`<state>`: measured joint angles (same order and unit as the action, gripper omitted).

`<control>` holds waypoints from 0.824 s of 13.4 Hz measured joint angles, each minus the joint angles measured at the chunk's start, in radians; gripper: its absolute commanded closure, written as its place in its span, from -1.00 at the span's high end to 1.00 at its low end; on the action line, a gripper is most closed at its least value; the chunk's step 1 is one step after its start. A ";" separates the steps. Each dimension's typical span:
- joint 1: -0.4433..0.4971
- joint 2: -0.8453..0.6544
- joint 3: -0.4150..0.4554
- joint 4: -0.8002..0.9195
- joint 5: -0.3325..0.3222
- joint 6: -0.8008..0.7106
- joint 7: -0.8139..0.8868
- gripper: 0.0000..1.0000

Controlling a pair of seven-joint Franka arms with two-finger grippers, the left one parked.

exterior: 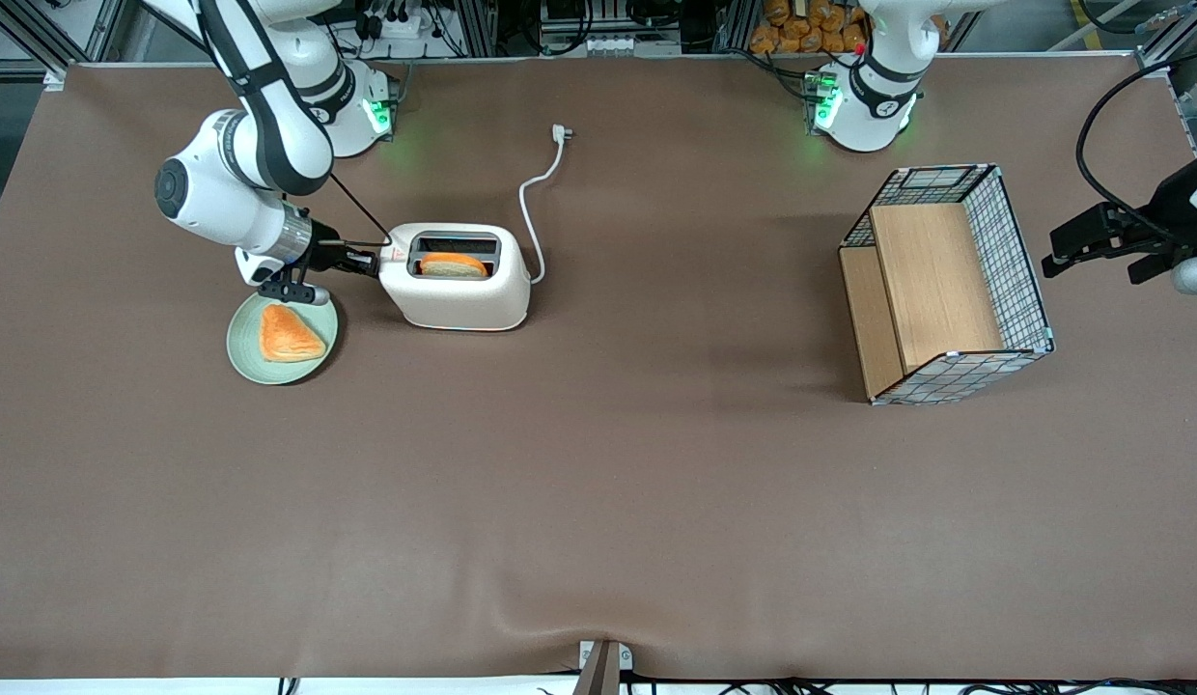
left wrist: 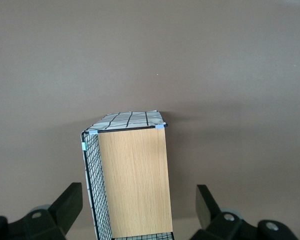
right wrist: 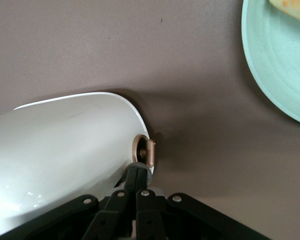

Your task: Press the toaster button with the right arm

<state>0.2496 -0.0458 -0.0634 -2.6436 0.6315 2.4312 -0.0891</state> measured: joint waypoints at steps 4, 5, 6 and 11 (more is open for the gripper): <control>0.000 0.000 -0.002 0.000 0.003 -0.002 -0.018 -1.00; -0.001 0.000 -0.002 0.000 0.005 -0.002 -0.022 -1.00; -0.001 0.000 -0.002 0.000 0.007 -0.003 -0.025 -1.00; -0.006 0.000 -0.003 0.000 0.014 -0.008 -0.040 -1.00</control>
<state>0.2440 -0.0453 -0.0661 -2.6435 0.6457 2.4233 -0.1293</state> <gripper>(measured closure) 0.991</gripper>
